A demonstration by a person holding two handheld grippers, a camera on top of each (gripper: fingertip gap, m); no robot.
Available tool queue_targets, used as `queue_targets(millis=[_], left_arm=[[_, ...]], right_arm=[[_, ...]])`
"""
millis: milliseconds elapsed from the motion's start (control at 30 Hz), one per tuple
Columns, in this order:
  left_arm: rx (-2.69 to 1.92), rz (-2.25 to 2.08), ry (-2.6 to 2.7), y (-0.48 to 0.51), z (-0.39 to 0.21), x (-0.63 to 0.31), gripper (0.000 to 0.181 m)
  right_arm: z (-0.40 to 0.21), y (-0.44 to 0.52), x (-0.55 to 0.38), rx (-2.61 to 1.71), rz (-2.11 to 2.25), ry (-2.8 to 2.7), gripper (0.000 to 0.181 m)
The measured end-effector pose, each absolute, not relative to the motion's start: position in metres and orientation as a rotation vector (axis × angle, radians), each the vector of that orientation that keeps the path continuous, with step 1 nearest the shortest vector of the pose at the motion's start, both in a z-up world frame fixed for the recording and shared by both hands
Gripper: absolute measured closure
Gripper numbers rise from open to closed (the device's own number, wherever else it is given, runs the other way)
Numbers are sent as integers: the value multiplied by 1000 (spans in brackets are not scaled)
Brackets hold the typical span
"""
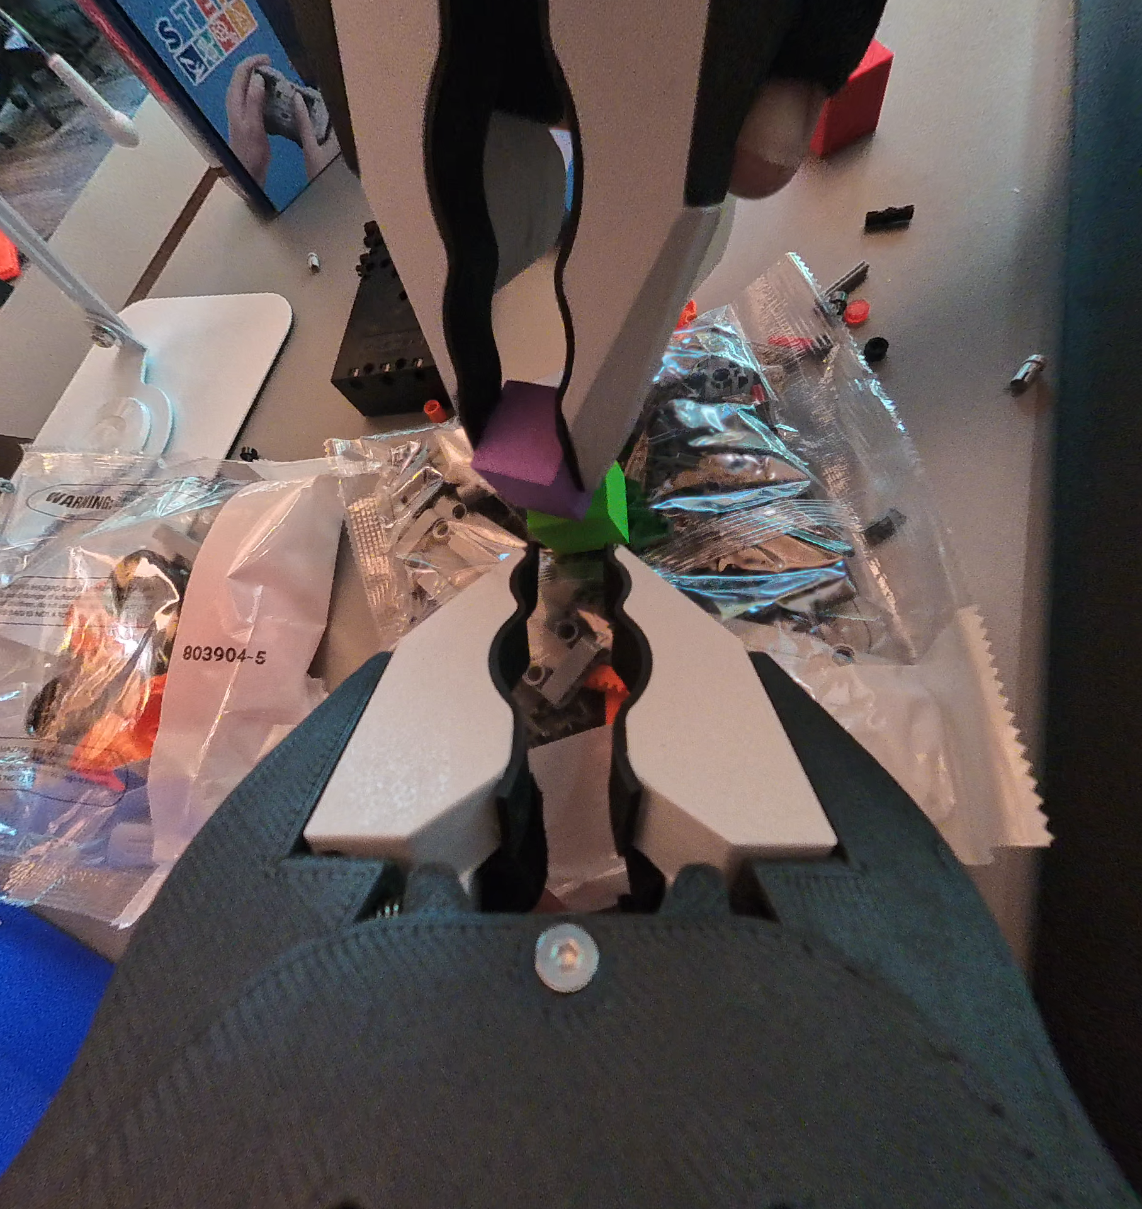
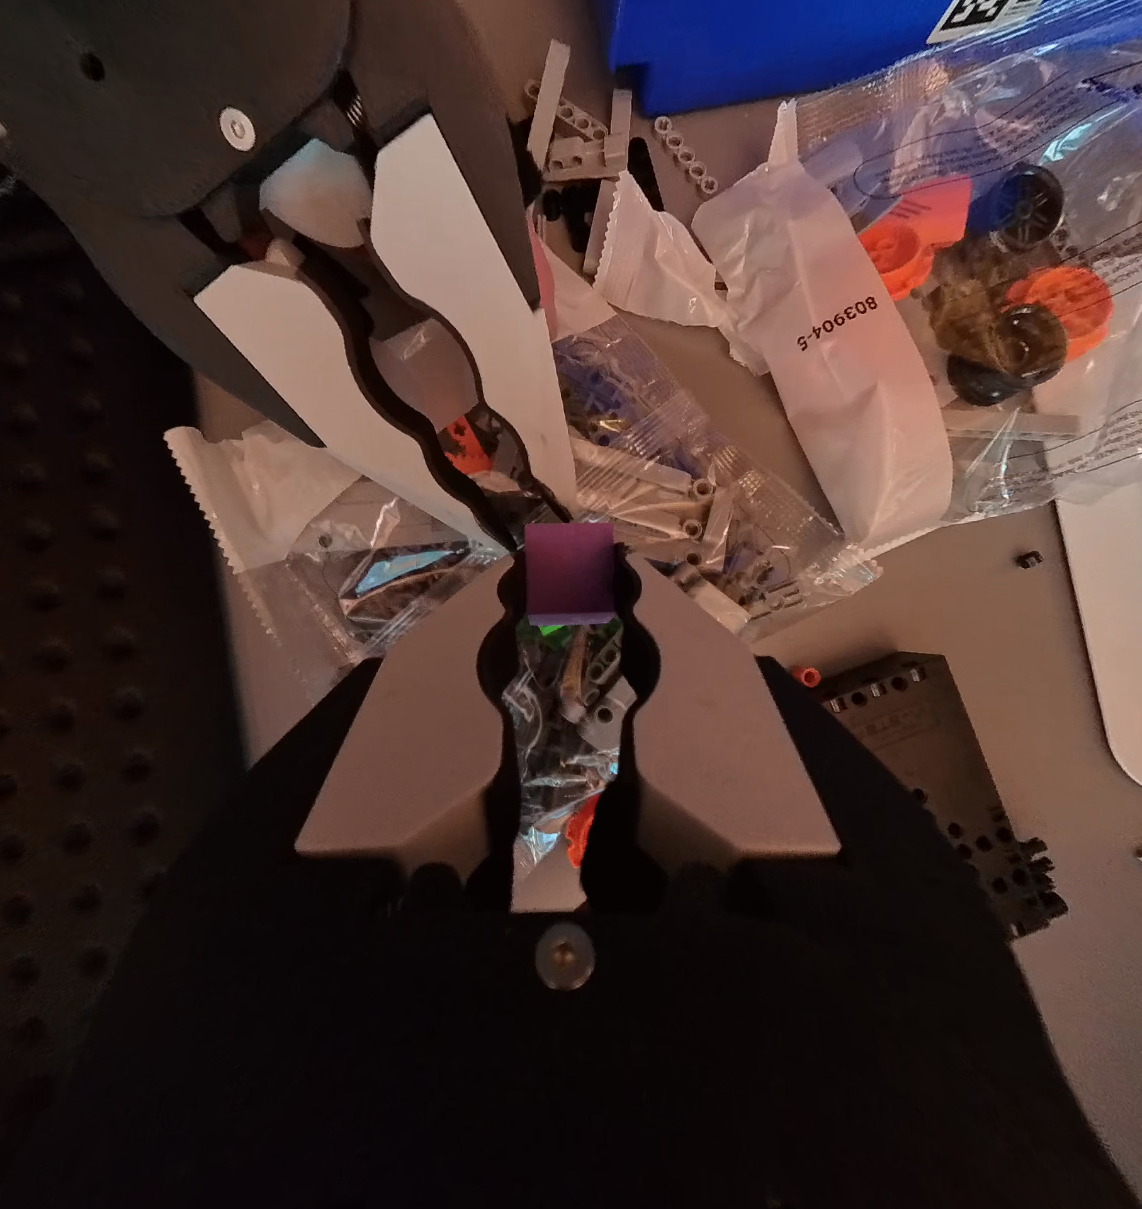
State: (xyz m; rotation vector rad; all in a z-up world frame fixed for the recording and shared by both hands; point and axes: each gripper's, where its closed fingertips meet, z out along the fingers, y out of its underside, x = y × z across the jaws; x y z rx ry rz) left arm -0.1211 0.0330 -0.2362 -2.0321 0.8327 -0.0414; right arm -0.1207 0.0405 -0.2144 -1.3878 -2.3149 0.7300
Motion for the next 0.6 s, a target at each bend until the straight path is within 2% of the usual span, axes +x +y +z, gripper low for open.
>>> queue_targets(millis=[100,300,433,600], left_arm=[[-2031,-41,832,33,-236,-121,163],[-2034,-36,829,34,-237,-122,163],[-2018,-45,815,33,-232,-122,162],[-1996,-36,778,34,-224,-128,164]], right_arm=[[-217,42,-119,-1407,738,-2319,147],[-216,45,-118,-1404,763,-2293,142],[-194,52,-113,-1390,838,-2213,134],[-160,101,-93,-1451,825,-2017,136]])
